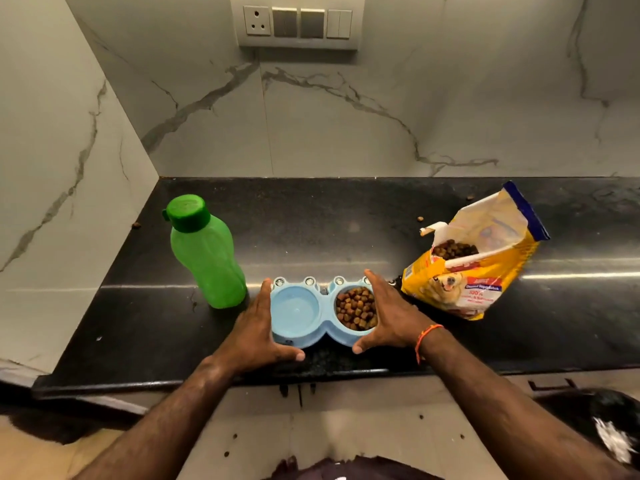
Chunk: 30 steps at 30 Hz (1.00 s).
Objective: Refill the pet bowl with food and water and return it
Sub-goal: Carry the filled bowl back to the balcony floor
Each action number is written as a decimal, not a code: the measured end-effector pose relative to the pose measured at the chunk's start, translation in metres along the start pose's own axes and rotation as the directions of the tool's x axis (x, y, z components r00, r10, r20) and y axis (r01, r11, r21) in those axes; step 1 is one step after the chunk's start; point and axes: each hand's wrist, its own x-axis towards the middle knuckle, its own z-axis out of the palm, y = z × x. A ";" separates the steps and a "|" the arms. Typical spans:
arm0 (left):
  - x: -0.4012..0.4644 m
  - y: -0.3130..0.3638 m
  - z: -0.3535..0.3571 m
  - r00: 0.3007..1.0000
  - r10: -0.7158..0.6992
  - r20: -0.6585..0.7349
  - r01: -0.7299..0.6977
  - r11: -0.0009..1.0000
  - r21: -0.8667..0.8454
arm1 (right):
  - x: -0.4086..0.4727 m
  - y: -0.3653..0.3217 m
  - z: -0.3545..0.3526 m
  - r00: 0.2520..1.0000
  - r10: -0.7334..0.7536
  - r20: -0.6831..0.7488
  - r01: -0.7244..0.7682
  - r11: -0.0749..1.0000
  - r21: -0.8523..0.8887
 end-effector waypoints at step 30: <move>-0.055 0.037 0.006 0.890 -0.284 -0.356 0.165 0.930 -0.328 | -0.008 0.004 -0.022 0.928 -0.343 -0.146 0.369 0.901 0.229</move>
